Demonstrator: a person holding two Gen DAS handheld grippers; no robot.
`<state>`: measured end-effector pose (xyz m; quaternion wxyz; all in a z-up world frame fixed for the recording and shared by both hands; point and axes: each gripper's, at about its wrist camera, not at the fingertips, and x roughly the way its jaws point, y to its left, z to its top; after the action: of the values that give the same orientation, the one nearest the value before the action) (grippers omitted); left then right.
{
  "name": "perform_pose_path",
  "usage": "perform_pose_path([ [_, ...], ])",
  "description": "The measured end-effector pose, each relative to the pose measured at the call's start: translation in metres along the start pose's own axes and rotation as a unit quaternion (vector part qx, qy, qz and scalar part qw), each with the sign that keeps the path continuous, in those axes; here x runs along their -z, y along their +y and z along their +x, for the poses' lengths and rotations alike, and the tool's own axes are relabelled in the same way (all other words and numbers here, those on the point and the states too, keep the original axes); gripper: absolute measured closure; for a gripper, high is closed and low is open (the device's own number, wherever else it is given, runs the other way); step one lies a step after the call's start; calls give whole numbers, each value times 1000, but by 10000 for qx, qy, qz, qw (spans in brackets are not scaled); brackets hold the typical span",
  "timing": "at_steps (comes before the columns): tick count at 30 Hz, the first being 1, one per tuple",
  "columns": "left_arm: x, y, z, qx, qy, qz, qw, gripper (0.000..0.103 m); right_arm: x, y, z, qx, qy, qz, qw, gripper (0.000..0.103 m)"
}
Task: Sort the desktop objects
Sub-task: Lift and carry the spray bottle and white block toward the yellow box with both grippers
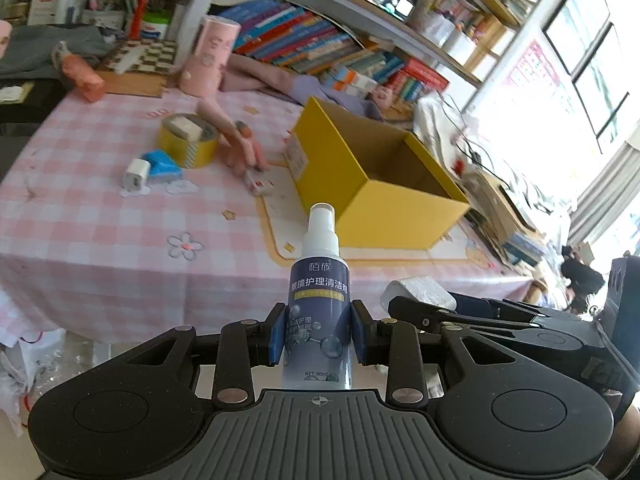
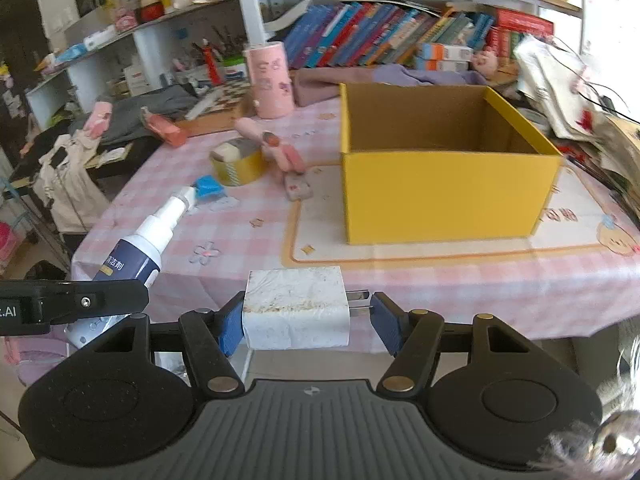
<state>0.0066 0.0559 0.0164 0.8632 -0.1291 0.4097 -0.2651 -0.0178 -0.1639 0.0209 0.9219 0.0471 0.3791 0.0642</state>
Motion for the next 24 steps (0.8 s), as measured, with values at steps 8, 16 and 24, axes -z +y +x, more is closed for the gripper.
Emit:
perform_pose_path([
  [8, 0, -21, 19, 370, 259, 273, 9986, 72, 16, -22, -18, 409, 46, 273, 9988, 41],
  [16, -1, -40, 34, 628, 413, 517, 9958, 72, 25, -41, -30, 709, 88, 544, 9960, 41],
  [24, -4, -51, 41, 676, 484, 645, 9944, 72, 26, -52, -34, 802, 70, 675, 9945, 41],
])
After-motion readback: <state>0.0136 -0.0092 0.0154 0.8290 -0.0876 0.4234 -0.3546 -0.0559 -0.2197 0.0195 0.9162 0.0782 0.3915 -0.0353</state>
